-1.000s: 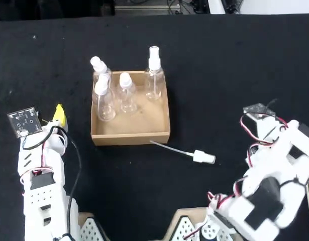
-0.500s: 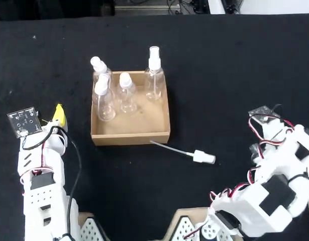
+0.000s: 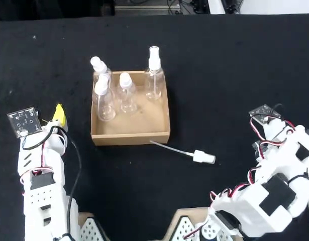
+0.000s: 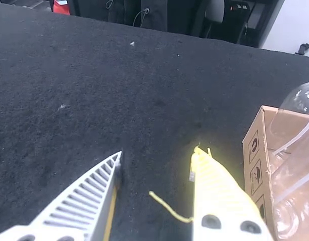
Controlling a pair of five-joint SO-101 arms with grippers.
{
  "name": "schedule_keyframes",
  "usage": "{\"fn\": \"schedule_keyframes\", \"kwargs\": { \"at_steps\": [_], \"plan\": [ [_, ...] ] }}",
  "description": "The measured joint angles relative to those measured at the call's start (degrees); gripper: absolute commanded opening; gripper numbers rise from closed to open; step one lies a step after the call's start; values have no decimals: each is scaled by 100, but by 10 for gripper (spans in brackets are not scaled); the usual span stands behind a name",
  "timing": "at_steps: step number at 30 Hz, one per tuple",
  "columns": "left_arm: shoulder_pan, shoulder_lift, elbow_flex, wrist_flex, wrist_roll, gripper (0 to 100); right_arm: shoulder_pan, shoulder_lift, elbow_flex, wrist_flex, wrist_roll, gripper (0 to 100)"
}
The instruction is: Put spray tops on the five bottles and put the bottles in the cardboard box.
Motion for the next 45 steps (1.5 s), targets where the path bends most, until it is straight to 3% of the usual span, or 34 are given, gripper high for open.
{"fn": "schedule_keyframes", "kwargs": {
  "at_steps": [11,21,25,31,38,41,45],
  "plan": [
    [0,0,0,0,0,195,-185,0,0,0,0,296],
    [0,0,0,0,0,195,-185,0,264,-26,-290,19],
    [-18,0,0,0,0,195,-176,-158,202,211,-668,19],
    [-642,0,-413,413,44,195,-624,-1442,-97,1037,-2189,18],
    [-686,9,-2743,2462,44,197,-993,-2963,-132,1064,-4325,18],
    [-369,0,-3912,3033,44,198,-976,-3358,-132,949,-4826,18],
    [615,0,-4958,3174,-9,199,-976,-3719,-360,941,-5881,18]
  ]
}}
